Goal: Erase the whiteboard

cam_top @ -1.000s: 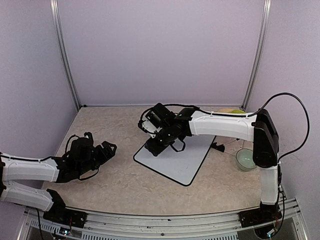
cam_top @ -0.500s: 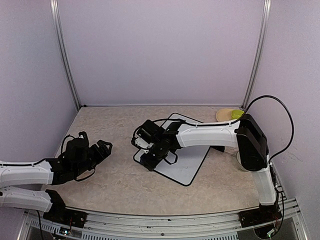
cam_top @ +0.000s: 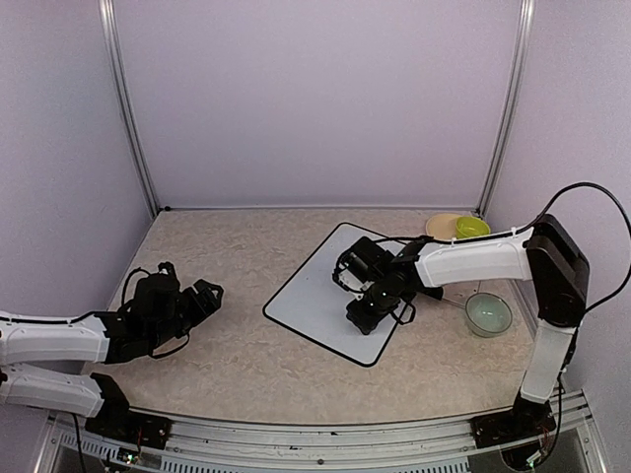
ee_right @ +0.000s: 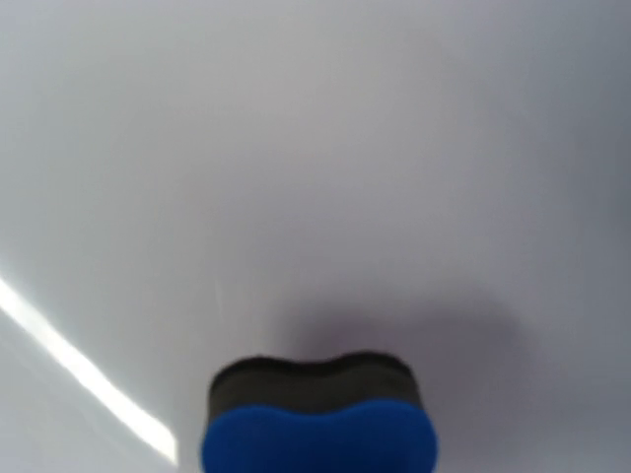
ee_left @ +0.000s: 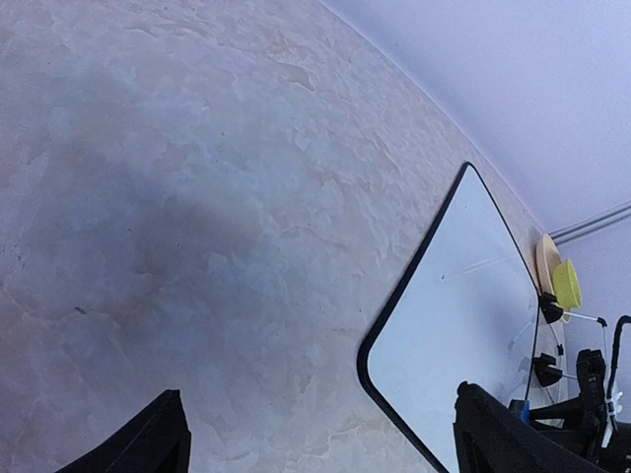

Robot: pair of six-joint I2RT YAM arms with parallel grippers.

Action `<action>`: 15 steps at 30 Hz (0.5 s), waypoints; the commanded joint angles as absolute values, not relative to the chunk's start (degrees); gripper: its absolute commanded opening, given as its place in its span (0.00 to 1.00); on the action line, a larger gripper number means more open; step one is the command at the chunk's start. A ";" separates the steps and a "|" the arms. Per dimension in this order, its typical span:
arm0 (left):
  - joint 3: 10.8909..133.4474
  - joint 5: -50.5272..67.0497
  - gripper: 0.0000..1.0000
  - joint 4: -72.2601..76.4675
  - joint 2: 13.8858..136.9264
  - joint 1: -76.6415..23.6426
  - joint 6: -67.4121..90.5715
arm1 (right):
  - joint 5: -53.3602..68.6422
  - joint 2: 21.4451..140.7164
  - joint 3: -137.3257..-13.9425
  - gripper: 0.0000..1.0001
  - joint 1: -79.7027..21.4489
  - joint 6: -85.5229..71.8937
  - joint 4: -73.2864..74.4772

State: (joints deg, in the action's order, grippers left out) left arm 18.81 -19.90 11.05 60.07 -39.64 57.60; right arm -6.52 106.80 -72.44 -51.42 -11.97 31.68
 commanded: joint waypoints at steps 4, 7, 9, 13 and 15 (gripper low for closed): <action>20.42 -19.89 0.90 11.69 60.84 -39.99 56.34 | -7.56 102.96 -63.45 0.35 -51.50 -15.29 27.65; 20.39 -20.07 0.90 12.05 61.25 -39.99 56.34 | -10.50 105.12 -63.40 0.36 -50.77 -14.83 27.34; 20.48 -19.76 0.90 12.52 61.88 -40.00 56.49 | -12.66 108.24 -65.37 0.36 -49.45 -13.68 26.54; 20.24 -19.47 0.90 12.49 62.45 -40.12 56.91 | -12.24 115.73 -71.79 0.36 -47.02 -11.55 24.99; 19.71 -19.79 0.90 12.11 62.04 -40.16 57.10 | -12.16 118.42 -75.32 0.36 -46.58 -10.86 24.62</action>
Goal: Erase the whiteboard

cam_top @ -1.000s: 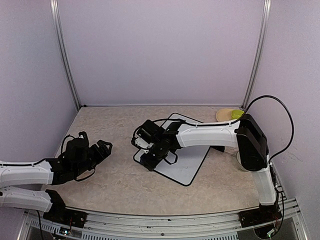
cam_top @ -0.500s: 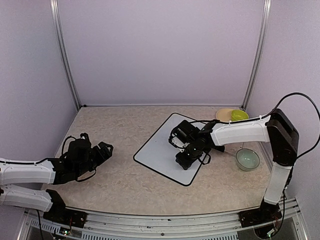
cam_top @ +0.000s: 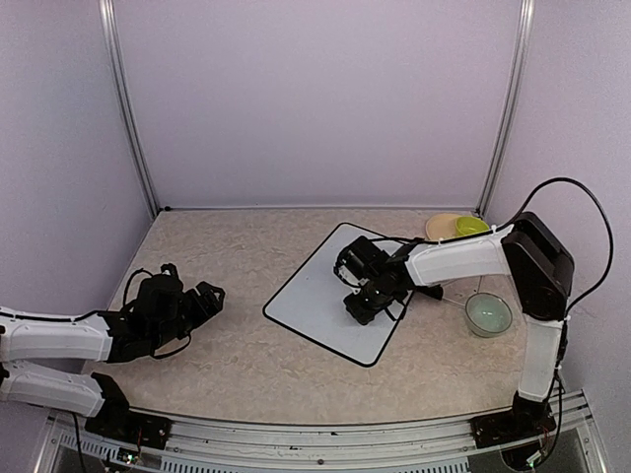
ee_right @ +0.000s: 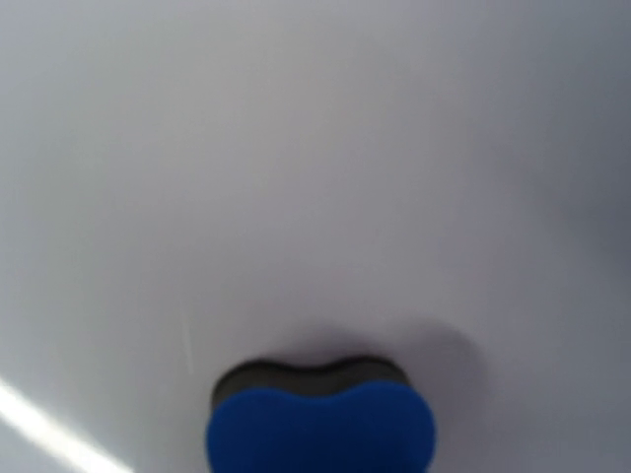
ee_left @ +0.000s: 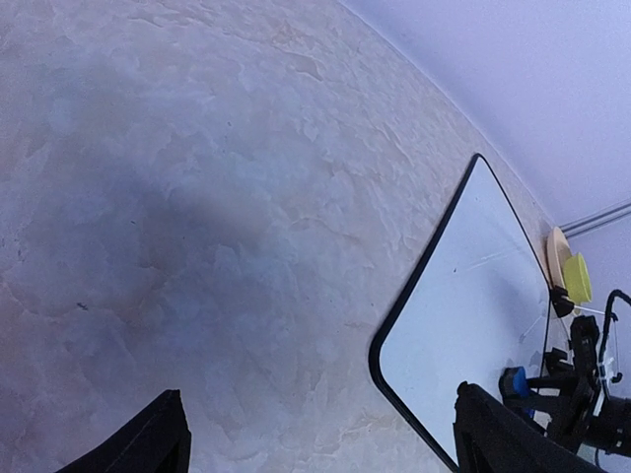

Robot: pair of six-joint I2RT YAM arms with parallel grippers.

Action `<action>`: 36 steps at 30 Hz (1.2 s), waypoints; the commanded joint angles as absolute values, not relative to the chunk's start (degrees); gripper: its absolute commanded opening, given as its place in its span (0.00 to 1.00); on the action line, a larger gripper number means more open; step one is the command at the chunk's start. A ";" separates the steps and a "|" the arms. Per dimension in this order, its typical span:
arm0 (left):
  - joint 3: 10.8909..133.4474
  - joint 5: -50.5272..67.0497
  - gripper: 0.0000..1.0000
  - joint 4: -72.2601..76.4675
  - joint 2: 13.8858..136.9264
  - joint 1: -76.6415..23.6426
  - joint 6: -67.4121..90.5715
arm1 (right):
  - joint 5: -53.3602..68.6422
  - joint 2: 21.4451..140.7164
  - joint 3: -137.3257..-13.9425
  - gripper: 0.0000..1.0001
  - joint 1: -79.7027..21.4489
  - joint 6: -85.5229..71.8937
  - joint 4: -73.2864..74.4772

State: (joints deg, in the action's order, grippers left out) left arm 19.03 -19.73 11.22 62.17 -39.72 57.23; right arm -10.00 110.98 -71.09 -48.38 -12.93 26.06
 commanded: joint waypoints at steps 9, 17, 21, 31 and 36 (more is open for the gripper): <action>17.85 -21.95 0.90 10.79 59.17 -40.08 57.31 | -8.95 115.27 -73.06 0.35 -46.93 -12.00 25.12; 20.08 -23.64 0.90 10.88 60.37 -39.91 56.77 | -3.35 109.75 -77.94 0.35 -55.87 -8.88 26.14; 21.70 -23.67 0.90 10.07 59.19 -39.90 56.32 | 2.30 117.12 -91.07 0.36 -59.41 -8.48 27.40; 20.83 -22.73 0.90 8.36 57.56 -40.54 58.43 | 7.31 133.80 -116.27 1.00 -61.09 -7.41 32.19; 21.78 -21.08 0.90 11.00 59.47 -40.87 57.95 | 4.24 126.23 -106.31 1.00 -60.23 -9.62 29.40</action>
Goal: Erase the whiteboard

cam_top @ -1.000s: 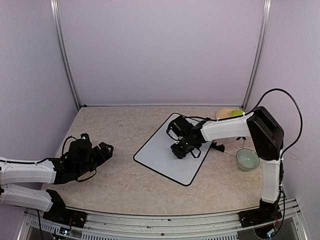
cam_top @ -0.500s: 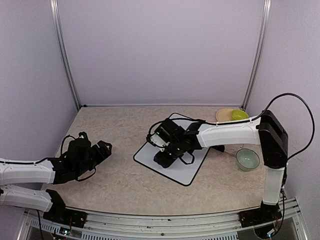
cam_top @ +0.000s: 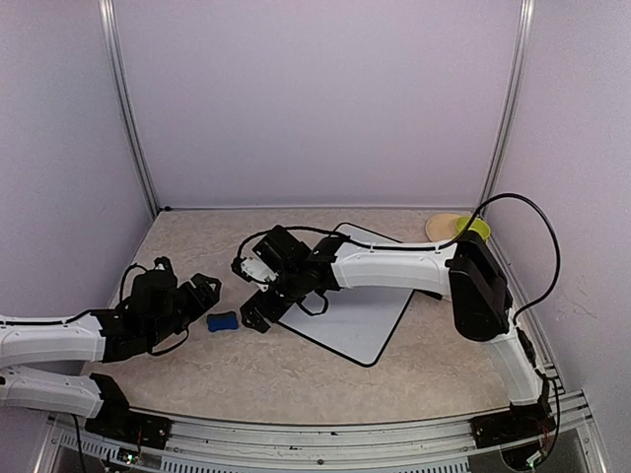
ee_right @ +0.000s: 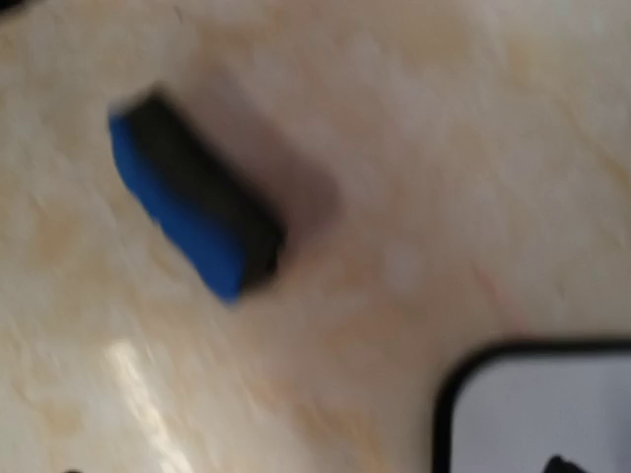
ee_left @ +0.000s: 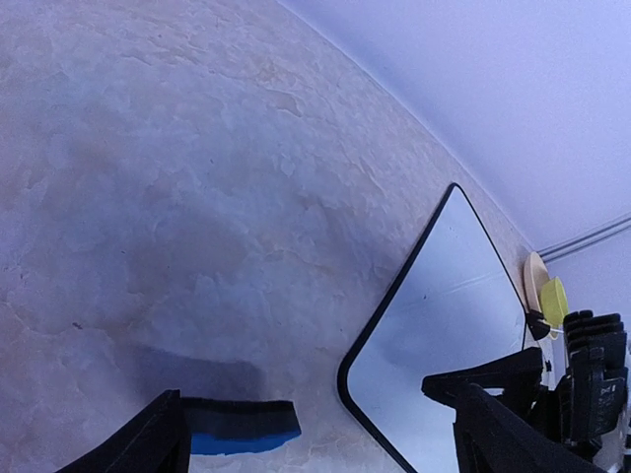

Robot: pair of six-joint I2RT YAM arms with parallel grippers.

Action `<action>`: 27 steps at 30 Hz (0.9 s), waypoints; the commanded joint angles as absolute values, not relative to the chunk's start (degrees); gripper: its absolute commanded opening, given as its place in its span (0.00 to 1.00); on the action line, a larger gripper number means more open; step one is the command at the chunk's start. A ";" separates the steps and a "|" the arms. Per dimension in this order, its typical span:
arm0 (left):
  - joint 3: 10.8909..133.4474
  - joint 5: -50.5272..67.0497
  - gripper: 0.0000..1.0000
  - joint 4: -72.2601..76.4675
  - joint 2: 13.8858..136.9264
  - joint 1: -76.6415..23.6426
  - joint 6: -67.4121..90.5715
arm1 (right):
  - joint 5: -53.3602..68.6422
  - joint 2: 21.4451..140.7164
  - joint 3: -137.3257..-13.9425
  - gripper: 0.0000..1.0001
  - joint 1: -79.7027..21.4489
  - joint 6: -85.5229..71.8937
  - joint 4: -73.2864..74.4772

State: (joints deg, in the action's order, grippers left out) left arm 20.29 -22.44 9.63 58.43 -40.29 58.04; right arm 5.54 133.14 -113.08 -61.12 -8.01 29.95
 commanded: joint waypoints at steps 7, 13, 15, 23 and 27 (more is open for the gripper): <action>29.30 -17.05 0.90 15.00 71.48 -42.38 55.78 | 7.90 100.09 -68.79 1.00 -53.43 -25.78 11.13; 39.85 -12.66 0.92 15.16 82.99 -43.73 52.95 | 1.00 82.55 -49.61 1.00 -51.60 -36.26 6.00; 42.36 -11.84 0.92 15.77 86.05 -43.87 52.27 | -4.35 80.77 -49.76 1.00 -51.39 -37.20 10.35; 54.36 -7.58 0.94 14.54 97.89 -42.07 47.38 | -9.31 75.50 -43.18 1.00 -50.20 -50.35 10.50; 57.18 -2.70 0.95 16.30 101.44 -39.25 46.61 | -10.44 75.51 -42.64 1.00 -48.96 -54.23 12.13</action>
State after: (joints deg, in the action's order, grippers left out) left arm 54.65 -7.86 14.70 99.11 -41.74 49.10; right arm -7.55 76.25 -43.31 -50.33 -47.51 10.98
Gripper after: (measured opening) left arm 0.943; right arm 0.999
